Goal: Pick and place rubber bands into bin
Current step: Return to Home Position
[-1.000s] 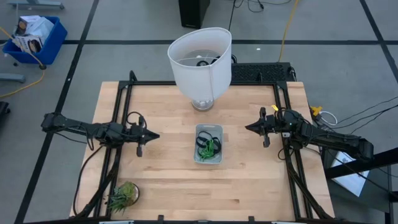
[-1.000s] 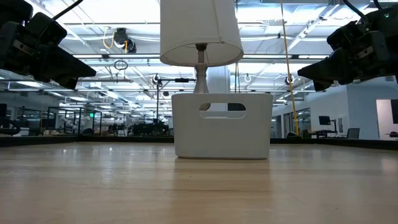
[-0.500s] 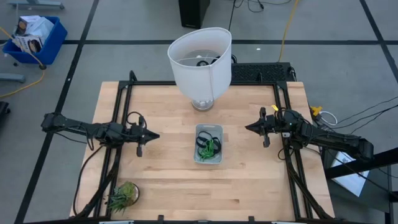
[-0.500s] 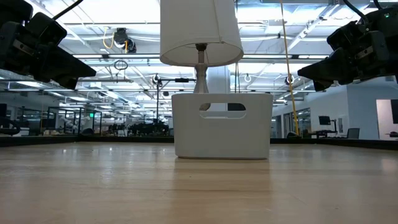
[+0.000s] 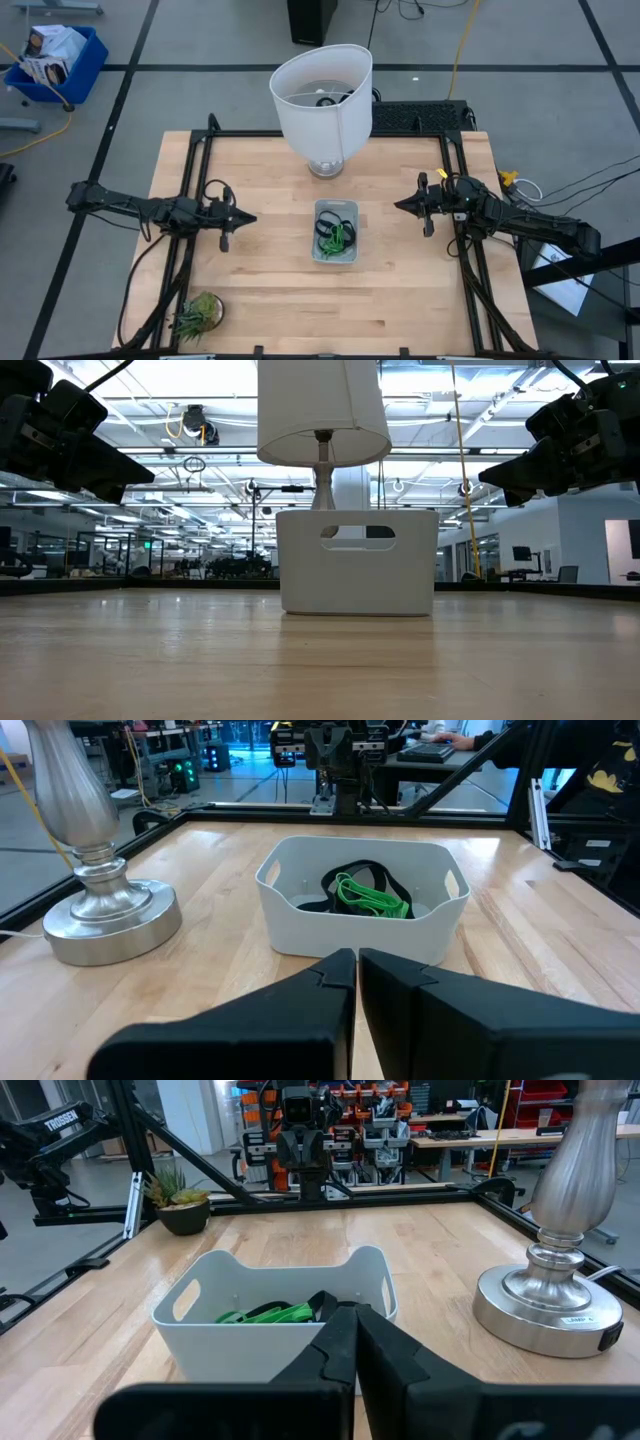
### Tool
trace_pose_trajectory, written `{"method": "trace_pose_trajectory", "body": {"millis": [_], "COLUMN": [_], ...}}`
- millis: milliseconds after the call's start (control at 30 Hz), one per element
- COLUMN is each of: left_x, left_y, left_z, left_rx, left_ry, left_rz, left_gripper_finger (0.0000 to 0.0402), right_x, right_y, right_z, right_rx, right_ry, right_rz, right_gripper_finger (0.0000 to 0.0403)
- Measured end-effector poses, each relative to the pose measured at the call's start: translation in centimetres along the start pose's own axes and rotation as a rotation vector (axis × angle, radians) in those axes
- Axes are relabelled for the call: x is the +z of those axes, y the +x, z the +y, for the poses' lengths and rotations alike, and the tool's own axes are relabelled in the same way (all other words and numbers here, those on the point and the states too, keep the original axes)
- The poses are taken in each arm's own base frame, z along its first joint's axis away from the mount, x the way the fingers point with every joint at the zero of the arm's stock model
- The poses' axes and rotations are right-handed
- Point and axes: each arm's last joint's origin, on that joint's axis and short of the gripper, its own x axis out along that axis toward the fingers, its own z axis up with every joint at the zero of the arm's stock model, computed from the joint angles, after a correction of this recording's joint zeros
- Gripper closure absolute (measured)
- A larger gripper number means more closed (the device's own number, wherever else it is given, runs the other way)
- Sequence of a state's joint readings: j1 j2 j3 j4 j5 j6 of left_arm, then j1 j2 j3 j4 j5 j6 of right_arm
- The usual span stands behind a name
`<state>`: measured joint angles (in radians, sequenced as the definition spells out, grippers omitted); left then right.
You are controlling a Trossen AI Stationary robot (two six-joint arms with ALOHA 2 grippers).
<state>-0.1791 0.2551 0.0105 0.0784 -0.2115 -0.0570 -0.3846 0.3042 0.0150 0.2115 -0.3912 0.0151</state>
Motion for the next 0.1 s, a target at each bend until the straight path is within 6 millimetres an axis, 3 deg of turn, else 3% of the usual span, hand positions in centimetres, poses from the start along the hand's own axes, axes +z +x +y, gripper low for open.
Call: {"method": "trace_pose_trajectory", "body": {"millis": [100], "left_x": [0.00], "left_y": [0.00], "left_z": [0.00], "left_rx": [0.000], "left_ry": [0.000], "left_rz": [0.000], "left_gripper_finger": [0.0376], "right_x": [-0.02], "right_y": [0.00], "right_z": [0.00], "right_rx": [0.000], "right_ry": [0.000], "right_rz": [0.001], "right_gripper_finger": [0.0403]}}
